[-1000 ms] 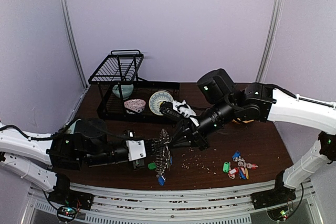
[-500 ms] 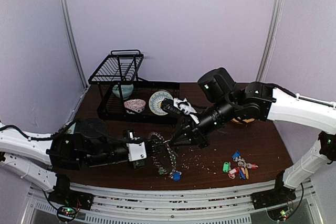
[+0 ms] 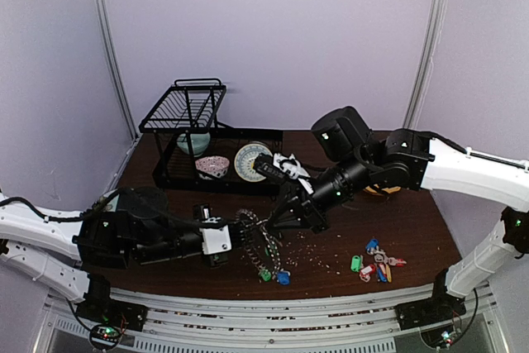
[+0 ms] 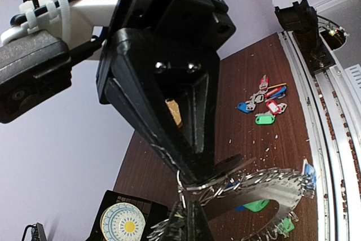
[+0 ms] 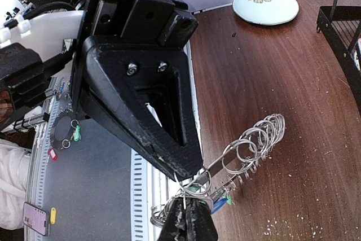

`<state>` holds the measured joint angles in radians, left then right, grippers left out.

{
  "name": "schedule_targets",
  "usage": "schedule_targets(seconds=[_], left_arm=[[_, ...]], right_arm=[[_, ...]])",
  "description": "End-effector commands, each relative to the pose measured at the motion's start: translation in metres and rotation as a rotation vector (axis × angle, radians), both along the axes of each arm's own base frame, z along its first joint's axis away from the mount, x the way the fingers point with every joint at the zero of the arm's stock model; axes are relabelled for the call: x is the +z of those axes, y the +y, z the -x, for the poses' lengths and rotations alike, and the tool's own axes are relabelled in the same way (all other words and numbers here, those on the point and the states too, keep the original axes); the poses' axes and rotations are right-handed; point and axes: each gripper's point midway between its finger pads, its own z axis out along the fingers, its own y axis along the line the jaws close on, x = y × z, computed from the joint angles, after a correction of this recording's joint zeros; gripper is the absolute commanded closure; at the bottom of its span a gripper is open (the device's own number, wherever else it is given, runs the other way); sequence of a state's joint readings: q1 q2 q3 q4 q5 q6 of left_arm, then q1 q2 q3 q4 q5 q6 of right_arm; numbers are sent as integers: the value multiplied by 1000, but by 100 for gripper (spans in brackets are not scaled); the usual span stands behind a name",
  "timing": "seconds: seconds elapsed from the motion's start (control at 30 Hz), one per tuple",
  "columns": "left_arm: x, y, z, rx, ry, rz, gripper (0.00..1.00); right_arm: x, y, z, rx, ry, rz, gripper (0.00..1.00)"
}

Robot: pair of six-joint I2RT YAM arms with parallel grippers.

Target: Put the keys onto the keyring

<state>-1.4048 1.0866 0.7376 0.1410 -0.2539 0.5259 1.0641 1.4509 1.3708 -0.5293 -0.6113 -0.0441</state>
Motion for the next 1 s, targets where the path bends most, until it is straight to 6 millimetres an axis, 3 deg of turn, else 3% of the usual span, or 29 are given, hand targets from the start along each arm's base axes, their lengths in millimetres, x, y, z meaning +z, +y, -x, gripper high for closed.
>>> schedule_targets(seconds=[0.0, 0.3, 0.8, 0.97], left_arm=[[18, -6, 7, -29, -20, 69, 100], [17, -4, 7, -22, -17, 66, 100], [15, -5, 6, -16, -20, 61, 100], [15, -5, 8, -25, -29, 58, 100]], right_arm=[[24, 0, -2, 1, -17, -61, 100], [31, -6, 8, 45, -17, -74, 100], [7, -1, 12, 96, 28, 0, 100], [6, 2, -3, 20, 1, 19, 100]])
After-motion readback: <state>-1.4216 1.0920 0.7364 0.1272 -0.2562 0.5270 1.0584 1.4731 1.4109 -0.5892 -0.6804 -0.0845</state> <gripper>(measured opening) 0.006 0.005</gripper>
